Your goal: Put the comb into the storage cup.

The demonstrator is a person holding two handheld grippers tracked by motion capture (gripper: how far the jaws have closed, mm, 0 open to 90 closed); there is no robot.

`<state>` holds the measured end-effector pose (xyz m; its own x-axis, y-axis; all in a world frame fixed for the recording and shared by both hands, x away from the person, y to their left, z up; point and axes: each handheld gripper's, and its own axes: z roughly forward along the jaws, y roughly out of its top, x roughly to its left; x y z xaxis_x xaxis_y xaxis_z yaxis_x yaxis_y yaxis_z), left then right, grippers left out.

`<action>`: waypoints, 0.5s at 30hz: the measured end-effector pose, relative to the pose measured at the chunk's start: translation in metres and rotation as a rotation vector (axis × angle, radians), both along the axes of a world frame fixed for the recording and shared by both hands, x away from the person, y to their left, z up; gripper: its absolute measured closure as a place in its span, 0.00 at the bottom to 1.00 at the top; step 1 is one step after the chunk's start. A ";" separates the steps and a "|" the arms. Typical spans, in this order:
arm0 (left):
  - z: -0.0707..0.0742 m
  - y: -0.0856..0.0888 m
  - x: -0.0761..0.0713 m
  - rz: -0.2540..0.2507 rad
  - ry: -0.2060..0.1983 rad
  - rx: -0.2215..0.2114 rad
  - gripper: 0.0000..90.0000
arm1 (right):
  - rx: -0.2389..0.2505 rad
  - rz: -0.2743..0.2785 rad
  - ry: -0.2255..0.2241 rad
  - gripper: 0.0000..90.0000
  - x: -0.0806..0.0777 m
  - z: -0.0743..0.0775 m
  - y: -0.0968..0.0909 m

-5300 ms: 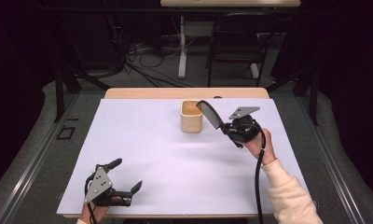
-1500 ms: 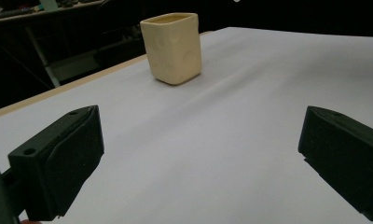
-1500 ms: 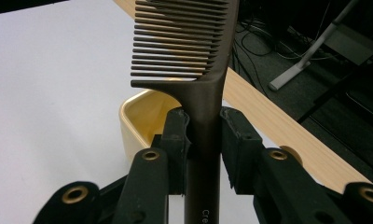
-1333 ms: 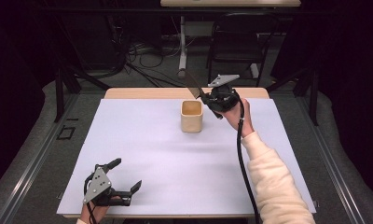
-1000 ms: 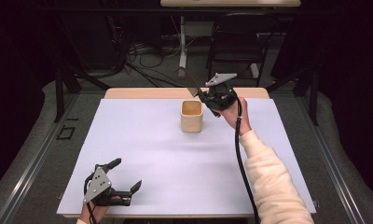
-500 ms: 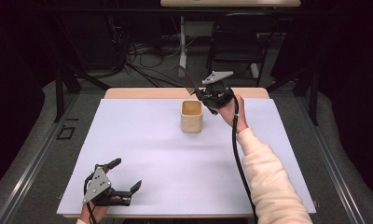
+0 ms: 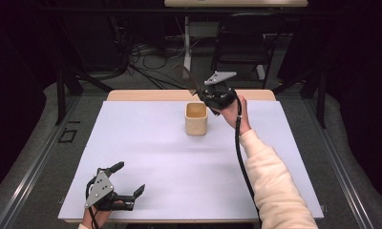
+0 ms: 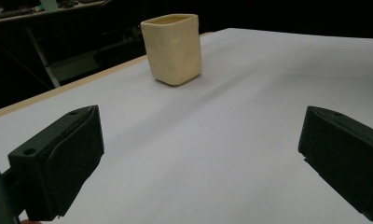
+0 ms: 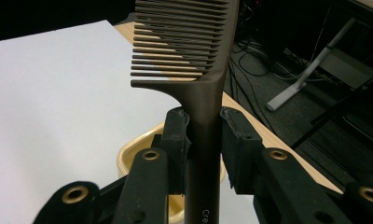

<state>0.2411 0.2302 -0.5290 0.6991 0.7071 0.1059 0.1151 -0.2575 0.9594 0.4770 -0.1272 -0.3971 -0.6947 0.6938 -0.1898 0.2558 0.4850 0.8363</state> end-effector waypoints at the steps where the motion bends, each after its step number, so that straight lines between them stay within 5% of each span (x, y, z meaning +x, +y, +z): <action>1: 0.000 0.000 0.000 0.000 0.001 0.000 0.00 | 0.001 0.000 -0.002 0.80 0.000 0.000 0.000; 15: 0.000 0.000 0.000 0.000 0.000 -0.002 0.00 | 0.017 0.005 -0.012 0.80 0.003 0.002 0.004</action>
<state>0.2407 0.2302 -0.5289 0.6989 0.7076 0.1045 0.1150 -0.2553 0.9600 0.4801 -0.1230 -0.3953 -0.6963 0.6932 -0.1860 0.2436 0.4720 0.8473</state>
